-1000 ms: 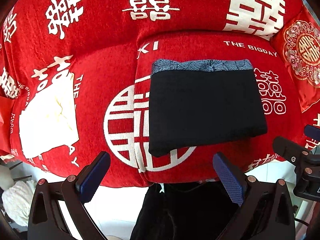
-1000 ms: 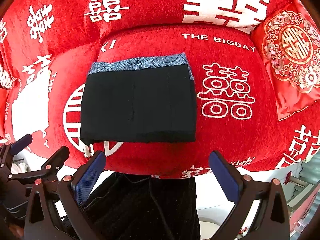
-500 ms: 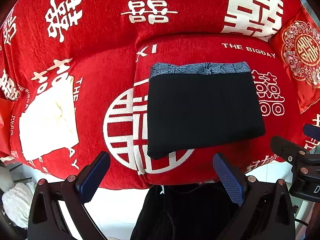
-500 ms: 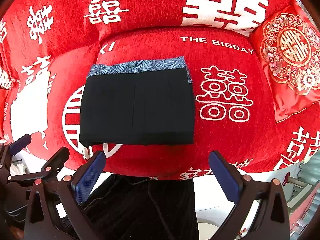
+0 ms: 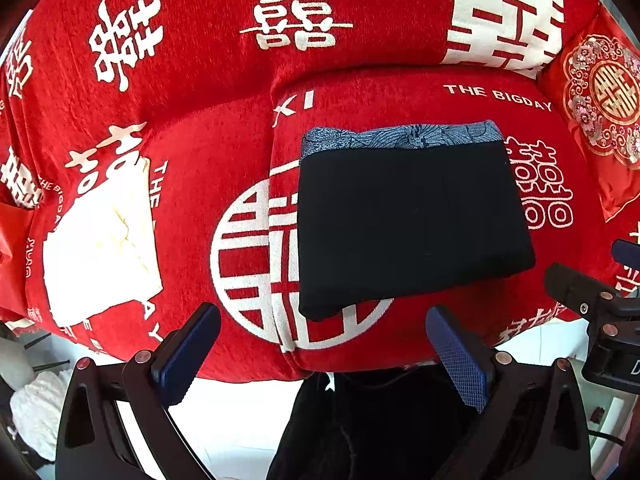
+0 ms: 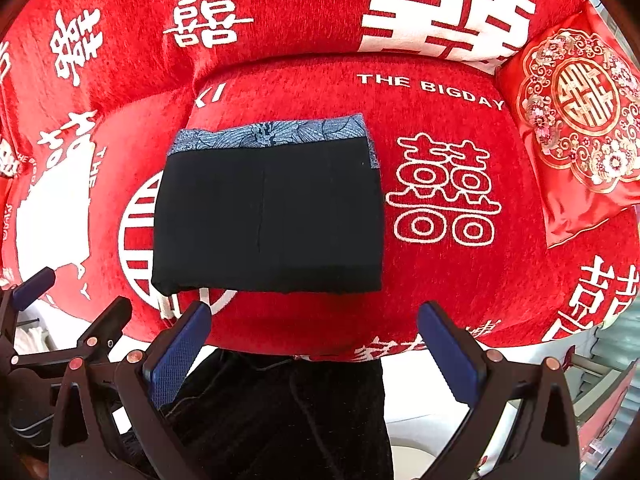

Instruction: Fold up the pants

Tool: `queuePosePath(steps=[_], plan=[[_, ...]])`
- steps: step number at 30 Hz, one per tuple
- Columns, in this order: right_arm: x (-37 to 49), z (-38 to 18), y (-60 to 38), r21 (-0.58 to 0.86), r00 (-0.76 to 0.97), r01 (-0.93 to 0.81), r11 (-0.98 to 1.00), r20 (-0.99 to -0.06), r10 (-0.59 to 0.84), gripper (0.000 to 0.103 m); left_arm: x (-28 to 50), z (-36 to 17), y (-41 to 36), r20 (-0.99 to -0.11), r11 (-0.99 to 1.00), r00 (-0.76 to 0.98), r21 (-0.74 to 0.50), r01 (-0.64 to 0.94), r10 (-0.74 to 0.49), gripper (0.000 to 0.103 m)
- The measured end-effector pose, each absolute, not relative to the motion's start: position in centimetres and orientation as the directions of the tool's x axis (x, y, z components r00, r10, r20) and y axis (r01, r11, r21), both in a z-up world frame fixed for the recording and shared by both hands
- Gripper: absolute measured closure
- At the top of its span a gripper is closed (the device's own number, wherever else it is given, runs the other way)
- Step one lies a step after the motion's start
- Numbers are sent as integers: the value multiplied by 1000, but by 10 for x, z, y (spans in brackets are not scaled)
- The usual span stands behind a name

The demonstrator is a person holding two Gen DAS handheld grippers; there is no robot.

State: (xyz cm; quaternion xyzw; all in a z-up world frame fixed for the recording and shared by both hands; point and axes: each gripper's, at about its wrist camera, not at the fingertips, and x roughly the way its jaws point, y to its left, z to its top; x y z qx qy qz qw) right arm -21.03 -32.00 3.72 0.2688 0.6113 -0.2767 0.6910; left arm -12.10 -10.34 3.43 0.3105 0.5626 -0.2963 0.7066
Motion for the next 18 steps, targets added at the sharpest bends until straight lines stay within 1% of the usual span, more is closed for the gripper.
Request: queuePosePath(steps=[18], plan=[[-211,36,-318,20,90,705,708,-994,-62,0,-120,38,-100,-977,640,191,89,763,-92,0]])
